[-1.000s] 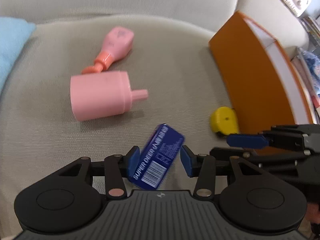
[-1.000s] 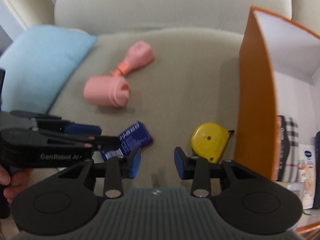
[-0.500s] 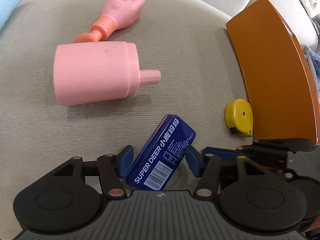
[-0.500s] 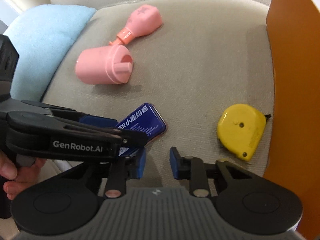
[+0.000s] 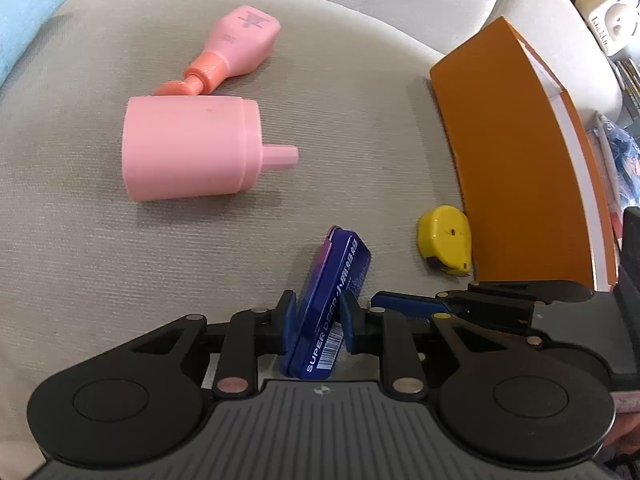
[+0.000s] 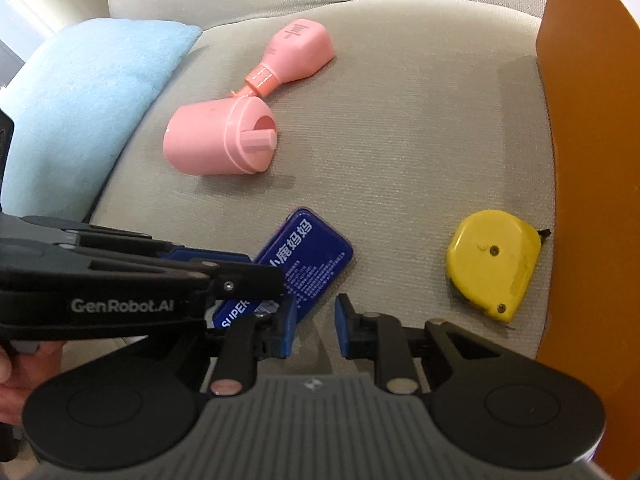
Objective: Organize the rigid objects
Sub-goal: 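Grasp the blue SUPER DEER tin on its edge with the left gripper, then grasp the yellow tape measure with the right gripper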
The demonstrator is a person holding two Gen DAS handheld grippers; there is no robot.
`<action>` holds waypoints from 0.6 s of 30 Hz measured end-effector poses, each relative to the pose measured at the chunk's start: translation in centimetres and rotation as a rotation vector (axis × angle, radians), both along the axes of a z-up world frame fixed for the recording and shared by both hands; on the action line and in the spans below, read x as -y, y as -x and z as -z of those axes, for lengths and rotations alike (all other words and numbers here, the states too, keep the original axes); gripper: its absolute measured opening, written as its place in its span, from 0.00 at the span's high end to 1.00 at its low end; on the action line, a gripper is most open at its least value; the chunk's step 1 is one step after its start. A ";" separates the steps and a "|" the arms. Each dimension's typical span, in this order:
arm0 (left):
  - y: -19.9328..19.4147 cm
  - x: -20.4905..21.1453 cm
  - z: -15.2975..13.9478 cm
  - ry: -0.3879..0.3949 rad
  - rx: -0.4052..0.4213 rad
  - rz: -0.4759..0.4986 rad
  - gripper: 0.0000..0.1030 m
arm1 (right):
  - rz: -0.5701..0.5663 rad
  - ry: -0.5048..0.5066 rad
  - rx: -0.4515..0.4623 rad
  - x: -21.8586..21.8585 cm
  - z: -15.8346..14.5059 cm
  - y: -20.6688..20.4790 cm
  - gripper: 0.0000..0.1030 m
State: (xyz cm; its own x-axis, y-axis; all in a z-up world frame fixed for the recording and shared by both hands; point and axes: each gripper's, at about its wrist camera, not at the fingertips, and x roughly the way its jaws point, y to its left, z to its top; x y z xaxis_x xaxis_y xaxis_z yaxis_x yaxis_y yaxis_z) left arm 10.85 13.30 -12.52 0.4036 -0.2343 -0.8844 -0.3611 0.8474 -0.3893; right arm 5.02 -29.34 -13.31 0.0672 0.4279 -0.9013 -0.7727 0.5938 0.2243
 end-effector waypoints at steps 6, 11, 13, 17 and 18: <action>-0.8 1.6 0.1 -0.029 0.004 0.054 0.82 | -0.014 0.035 0.017 0.4 0.2 -0.2 0.78; -0.5 2.0 0.1 -0.004 0.029 0.041 0.86 | -0.060 0.057 0.059 0.9 -0.2 -0.2 0.77; 0.1 1.6 -0.5 -0.004 0.047 0.023 0.86 | -0.090 0.067 0.084 1.0 -0.8 -0.4 0.77; 0.5 1.5 -1.9 -0.031 0.096 0.008 0.86 | -0.218 0.117 0.187 0.9 -2.8 -0.9 0.70; 0.5 1.6 -2.2 -0.042 0.105 0.006 0.86 | -0.257 0.138 0.217 0.7 -3.3 -1.1 0.62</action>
State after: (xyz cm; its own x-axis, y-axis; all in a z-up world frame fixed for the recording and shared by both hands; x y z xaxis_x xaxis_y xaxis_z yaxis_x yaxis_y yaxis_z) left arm 10.38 11.72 -10.32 0.4931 -0.2010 -0.8464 -0.3148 0.8658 -0.3890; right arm 6.08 -30.03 -10.04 0.1690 0.3305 -0.9285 -0.9216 0.3870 -0.0300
